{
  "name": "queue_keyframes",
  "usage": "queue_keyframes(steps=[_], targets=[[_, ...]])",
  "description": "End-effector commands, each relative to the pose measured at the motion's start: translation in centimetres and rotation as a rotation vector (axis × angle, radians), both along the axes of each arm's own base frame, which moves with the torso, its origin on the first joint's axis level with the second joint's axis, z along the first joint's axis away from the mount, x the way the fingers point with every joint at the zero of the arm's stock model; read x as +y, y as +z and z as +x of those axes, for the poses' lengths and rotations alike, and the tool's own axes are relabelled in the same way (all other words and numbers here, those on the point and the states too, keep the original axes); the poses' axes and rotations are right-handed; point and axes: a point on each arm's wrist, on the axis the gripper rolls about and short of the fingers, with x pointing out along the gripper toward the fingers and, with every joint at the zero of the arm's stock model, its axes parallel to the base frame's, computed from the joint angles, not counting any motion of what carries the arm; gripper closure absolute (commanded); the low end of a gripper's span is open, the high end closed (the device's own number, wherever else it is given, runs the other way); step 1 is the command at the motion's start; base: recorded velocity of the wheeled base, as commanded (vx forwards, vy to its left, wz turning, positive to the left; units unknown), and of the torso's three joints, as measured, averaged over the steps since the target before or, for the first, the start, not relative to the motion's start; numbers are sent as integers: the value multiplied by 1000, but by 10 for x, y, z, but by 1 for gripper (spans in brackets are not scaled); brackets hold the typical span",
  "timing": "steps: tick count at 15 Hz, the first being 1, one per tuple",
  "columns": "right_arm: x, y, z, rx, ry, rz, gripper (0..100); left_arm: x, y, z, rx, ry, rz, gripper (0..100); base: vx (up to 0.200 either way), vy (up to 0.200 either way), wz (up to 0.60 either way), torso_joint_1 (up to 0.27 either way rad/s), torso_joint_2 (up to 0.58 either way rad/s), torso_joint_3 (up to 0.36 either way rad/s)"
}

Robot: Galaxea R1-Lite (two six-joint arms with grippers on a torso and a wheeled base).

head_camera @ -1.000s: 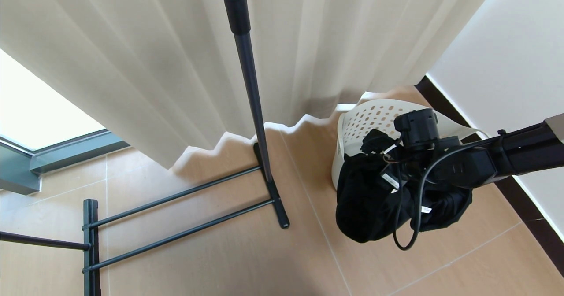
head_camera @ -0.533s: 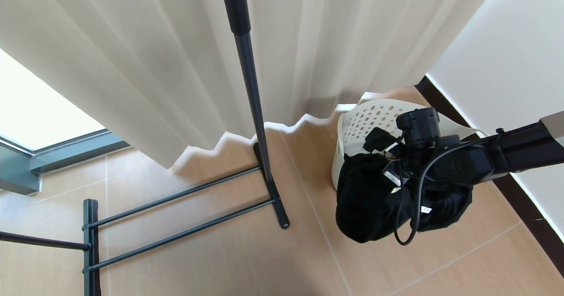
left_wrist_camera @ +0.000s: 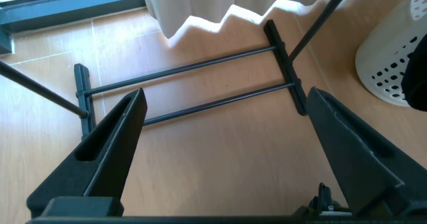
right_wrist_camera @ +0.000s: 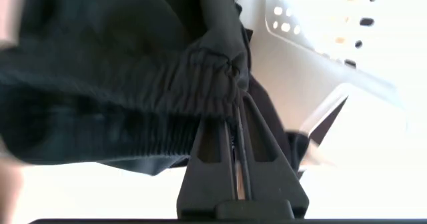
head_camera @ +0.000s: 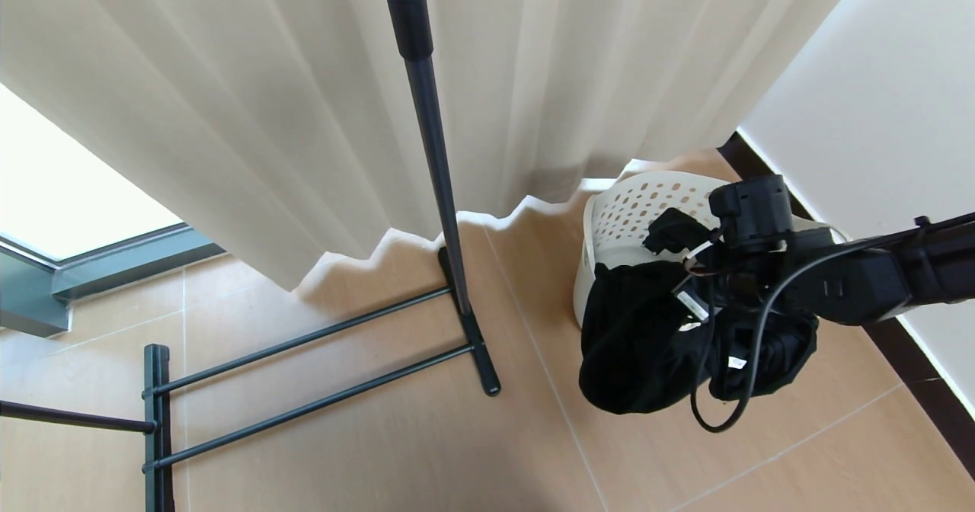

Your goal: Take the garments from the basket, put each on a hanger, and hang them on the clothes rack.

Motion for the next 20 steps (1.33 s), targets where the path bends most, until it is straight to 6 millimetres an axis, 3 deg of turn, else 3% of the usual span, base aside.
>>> queue_keyframes(steps=[1,4,7,10,20], targets=[[14,40,-49,-106,12,129,100,0,0,0,1,0,0,0,0,0,0,0,0,0],[21,57,-96,-152,39,252,100,0,0,0,0,3,0,0,0,0,0,0,0,0],[20,72,-119,-204,54,329,100,0,0,0,0,3,0,0,0,0,0,0,0,0],[17,80,-128,-231,67,367,100,0,0,0,1,3,0,0,0,0,0,0,0,0],[19,75,-128,-211,64,407,100,0,0,0,1,2,-3,0,0,0,0,2,1,88]])
